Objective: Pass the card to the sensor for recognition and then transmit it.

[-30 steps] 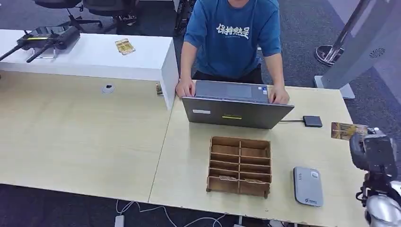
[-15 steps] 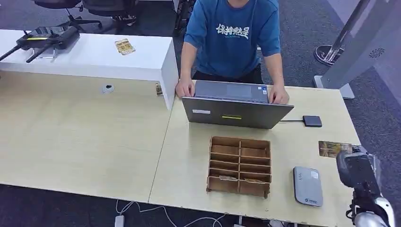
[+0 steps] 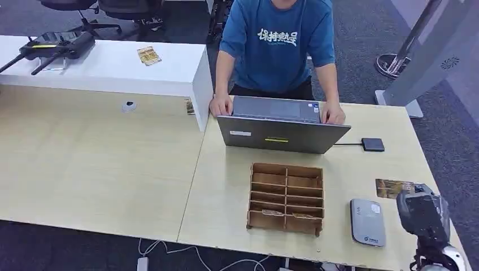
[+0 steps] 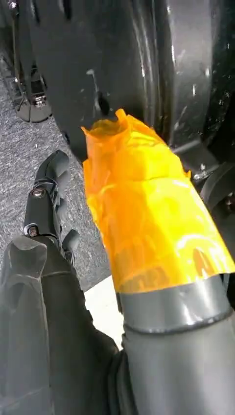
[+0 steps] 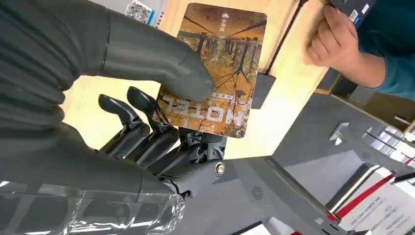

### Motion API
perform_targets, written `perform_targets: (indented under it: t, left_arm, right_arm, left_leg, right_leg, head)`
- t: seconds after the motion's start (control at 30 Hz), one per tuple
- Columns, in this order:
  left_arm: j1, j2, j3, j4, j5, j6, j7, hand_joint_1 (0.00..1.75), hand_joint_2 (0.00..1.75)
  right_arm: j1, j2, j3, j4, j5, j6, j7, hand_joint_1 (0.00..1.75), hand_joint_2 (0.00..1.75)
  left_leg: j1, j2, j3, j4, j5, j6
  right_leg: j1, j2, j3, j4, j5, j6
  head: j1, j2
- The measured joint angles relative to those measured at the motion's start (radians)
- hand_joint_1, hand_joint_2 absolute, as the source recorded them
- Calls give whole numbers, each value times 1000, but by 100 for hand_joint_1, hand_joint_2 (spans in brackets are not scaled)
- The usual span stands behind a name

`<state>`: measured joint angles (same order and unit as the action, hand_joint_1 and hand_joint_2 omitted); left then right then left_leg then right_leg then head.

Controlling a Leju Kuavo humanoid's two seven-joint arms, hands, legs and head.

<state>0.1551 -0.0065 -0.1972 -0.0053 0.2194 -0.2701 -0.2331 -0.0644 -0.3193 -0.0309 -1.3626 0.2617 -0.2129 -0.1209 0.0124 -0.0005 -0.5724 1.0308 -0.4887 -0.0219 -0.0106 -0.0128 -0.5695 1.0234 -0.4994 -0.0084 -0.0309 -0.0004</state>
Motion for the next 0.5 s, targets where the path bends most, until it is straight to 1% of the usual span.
perform_targets:
  t: [0.2, 0.5]
  left_arm:
    - [2, -6, 0, 0, 10, 1, -2, 0, 0]
    - [3, -8, 0, 0, 22, 6, -2, 0, 0]
  right_arm:
    - [62, 9, -26, -32, -16, 11, -19, 175, 175]
    - [95, 21, -46, -52, -20, 17, -19, 175, 175]
  left_leg:
    - [0, 0, 0, 0, 0, 0]
    - [0, 1, 0, 0, 0, 0]
  right_leg:
    - [0, 0, 0, 0, 0, 0]
    - [0, 0, 0, 0, 0, 0]
  head:
    - [0, 0]
    - [0, 0]
